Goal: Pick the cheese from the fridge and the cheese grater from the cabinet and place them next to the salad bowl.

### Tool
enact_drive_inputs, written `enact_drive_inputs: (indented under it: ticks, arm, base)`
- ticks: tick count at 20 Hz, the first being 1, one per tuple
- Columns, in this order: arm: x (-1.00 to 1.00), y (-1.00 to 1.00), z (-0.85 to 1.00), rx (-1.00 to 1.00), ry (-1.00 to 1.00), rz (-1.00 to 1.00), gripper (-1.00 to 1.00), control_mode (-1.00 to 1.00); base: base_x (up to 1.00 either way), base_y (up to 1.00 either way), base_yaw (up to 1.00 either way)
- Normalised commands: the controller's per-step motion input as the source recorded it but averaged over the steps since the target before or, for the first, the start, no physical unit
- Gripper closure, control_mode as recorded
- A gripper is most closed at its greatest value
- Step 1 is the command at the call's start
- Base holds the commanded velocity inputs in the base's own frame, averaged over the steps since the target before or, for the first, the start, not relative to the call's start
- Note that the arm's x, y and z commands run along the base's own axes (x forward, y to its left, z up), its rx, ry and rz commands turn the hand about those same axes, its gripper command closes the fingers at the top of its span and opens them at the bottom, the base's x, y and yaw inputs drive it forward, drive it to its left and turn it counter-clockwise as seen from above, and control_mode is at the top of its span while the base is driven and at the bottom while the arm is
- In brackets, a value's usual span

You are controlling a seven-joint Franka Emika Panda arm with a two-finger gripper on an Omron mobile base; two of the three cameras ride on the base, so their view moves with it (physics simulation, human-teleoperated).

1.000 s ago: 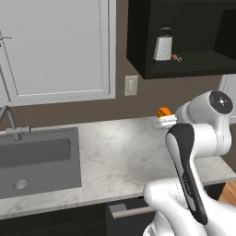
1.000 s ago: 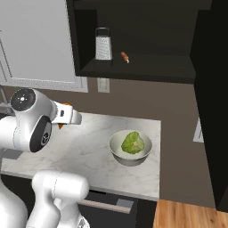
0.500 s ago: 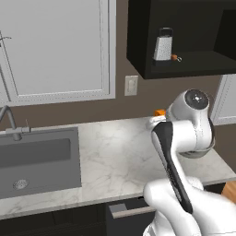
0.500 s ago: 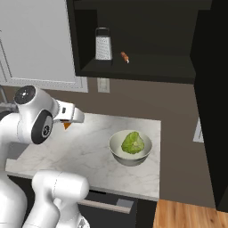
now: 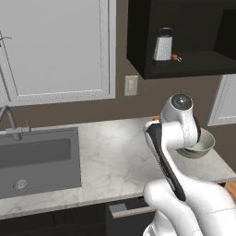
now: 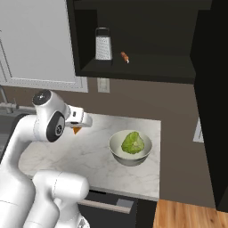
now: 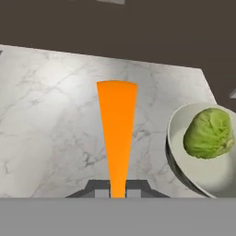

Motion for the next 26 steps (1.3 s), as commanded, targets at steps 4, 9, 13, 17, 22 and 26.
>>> enact_drive_inputs:
  ticks: [4,9,13,17,22,26]
  arm:
    - [0.32,-0.11,-0.57,0.0,0.01,0.01,1.0,-1.0]
    - [0.41,-0.05,-0.6,-0.01,0.01,0.02,1.0,-1.0]
    - [0.53,0.01,-0.44,-0.07,0.06,0.0,1.0,-1.0]
    - [0.41,0.0,-0.36,0.0,0.06,0.0,1.0,-1.0]
    - [0.36,-0.02,-0.25,0.0,0.26,0.05,1.0,-1.0]
    - [0.28,-0.11,-0.2,0.0,0.23,0.04,1.0,-1.0]
  base:
    - [0.0,0.0,0.0]
    - [0.0,0.0,0.0]
    - [0.0,0.0,0.0]
    - [0.0,0.0,0.0]
    - [0.0,0.0,0.0]
    - [0.0,0.0,0.0]
